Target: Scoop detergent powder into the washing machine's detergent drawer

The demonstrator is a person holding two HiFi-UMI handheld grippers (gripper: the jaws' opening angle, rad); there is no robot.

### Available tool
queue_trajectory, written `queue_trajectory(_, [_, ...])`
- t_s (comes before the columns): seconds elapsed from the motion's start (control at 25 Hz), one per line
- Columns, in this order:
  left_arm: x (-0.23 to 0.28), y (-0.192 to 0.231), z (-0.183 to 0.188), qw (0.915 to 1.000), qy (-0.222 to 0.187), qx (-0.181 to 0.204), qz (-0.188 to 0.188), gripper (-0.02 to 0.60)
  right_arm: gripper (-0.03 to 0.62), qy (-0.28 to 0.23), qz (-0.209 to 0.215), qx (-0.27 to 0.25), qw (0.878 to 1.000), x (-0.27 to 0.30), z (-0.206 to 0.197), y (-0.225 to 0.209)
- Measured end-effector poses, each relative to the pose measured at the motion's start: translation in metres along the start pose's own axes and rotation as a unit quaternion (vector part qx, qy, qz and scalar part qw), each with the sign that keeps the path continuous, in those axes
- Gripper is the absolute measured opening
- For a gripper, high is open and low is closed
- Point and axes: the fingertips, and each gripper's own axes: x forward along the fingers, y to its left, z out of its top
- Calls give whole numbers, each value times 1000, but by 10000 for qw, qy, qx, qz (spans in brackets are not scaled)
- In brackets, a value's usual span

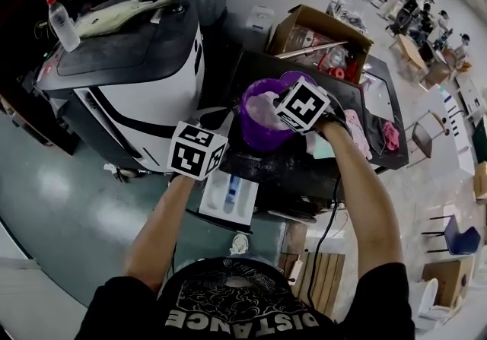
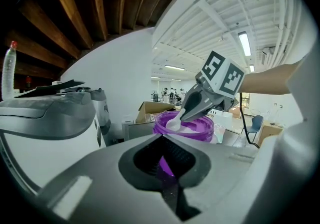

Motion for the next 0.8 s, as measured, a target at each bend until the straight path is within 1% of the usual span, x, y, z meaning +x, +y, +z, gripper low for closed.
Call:
queue_trajectory(0.2, [-3,6,-2,10000,13,-16,55,0,34,356,46,-269,9990,14,-3,-3])
queue_trajectory(0.52, [-2,6,-4,10000,18,-38,60,0,35,530,215,-326,9978,24,-2,-1])
queue_trajectory(0.68, [-1,1,-8,10000,68,-31,15,0,37,832,58,-314,9960,25,-14,-5])
queue_trajectory(0.72, [-1,1,-9,10000,80,-38,10,0,35,818,85,-308,9961,26,-14,-4])
queue_trajectory(0.8, [-1,2,-11,9999,89,-44,16,0,35,611,297,-303,9972,30,-6,2])
